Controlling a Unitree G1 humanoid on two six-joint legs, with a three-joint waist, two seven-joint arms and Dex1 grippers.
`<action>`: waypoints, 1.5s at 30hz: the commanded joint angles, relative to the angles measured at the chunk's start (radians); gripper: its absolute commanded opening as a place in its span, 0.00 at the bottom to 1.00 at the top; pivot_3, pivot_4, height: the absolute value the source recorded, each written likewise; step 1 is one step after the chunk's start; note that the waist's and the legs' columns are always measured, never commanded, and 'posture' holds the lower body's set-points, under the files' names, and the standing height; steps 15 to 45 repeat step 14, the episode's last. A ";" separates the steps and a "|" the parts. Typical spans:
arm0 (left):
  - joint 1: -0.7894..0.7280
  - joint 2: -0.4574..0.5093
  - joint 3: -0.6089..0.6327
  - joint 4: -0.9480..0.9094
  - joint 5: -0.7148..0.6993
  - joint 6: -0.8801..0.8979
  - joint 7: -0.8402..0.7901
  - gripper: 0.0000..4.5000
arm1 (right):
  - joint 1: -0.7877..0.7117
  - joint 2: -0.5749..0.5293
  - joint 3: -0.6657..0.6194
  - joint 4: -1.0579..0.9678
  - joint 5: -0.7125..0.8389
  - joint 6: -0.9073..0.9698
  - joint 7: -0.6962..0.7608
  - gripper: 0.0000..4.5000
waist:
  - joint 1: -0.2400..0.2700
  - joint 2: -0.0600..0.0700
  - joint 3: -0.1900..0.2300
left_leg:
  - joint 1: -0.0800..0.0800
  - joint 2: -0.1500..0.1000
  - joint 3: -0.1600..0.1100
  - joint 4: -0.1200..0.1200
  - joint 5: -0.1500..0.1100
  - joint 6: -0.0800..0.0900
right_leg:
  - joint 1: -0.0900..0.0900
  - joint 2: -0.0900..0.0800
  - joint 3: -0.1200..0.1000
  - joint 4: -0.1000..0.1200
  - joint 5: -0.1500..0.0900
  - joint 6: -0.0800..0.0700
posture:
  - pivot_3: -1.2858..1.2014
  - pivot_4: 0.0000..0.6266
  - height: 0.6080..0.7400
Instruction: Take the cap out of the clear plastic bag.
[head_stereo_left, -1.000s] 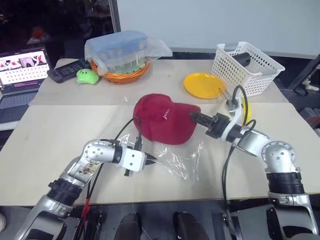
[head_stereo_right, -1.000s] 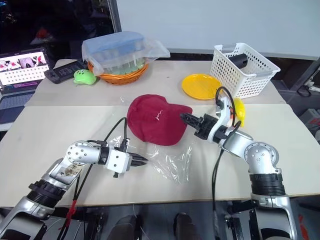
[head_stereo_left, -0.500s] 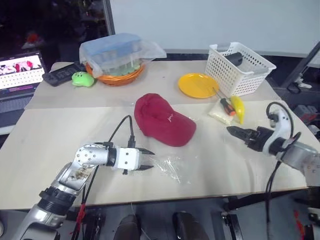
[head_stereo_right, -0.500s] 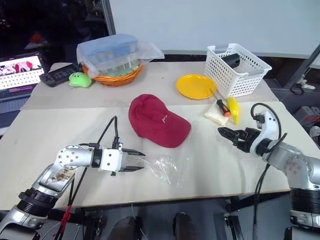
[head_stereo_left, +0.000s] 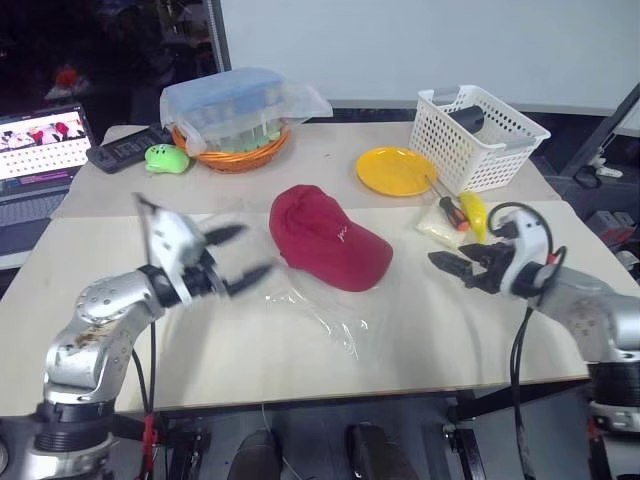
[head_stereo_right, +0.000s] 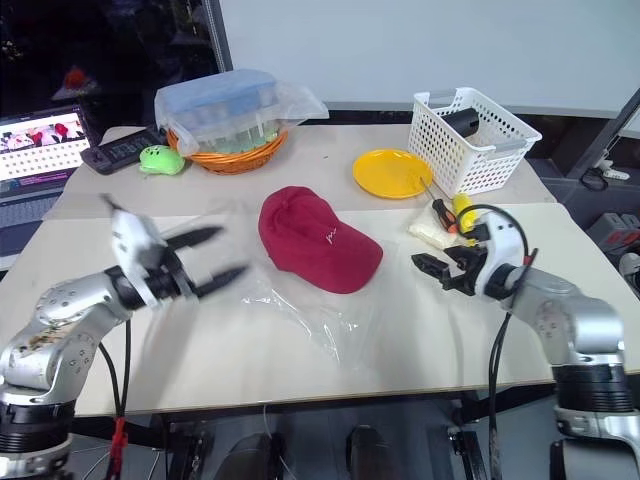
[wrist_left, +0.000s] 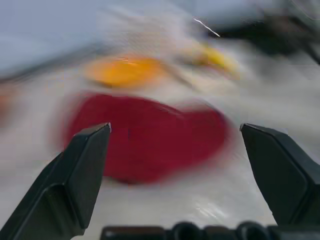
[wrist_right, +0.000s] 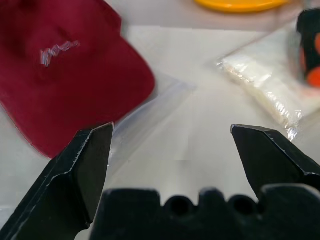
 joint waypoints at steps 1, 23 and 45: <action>0.037 -0.060 0.066 -0.084 0.081 0.032 0.233 1.00 | 0.006 0.074 0.005 -0.015 -0.106 -0.133 -0.061 1.00 | -0.002 0.000 0.000 | 0.000 0.000 0.000 0.000 0.000 0.000 | 0.000 0.000 0.000 0.000 0.000 0.000 | 0.52 0.24 1.00; 0.247 -0.225 0.020 -0.060 0.269 -0.147 0.387 1.00 | 0.083 0.258 0.029 0.055 -0.362 -0.369 -0.194 1.00 | 0.006 0.000 0.000 | 0.000 -0.001 0.001 0.000 0.001 -0.002 | 0.000 -0.001 0.001 0.000 0.000 -0.005 | 0.52 0.24 1.00; 0.247 -0.225 0.020 -0.060 0.269 -0.147 0.387 1.00 | 0.083 0.258 0.029 0.055 -0.362 -0.369 -0.194 1.00 | 0.006 0.000 0.000 | 0.000 -0.001 0.001 0.000 0.001 -0.002 | 0.000 -0.001 0.001 0.000 0.000 -0.005 | 0.52 0.24 1.00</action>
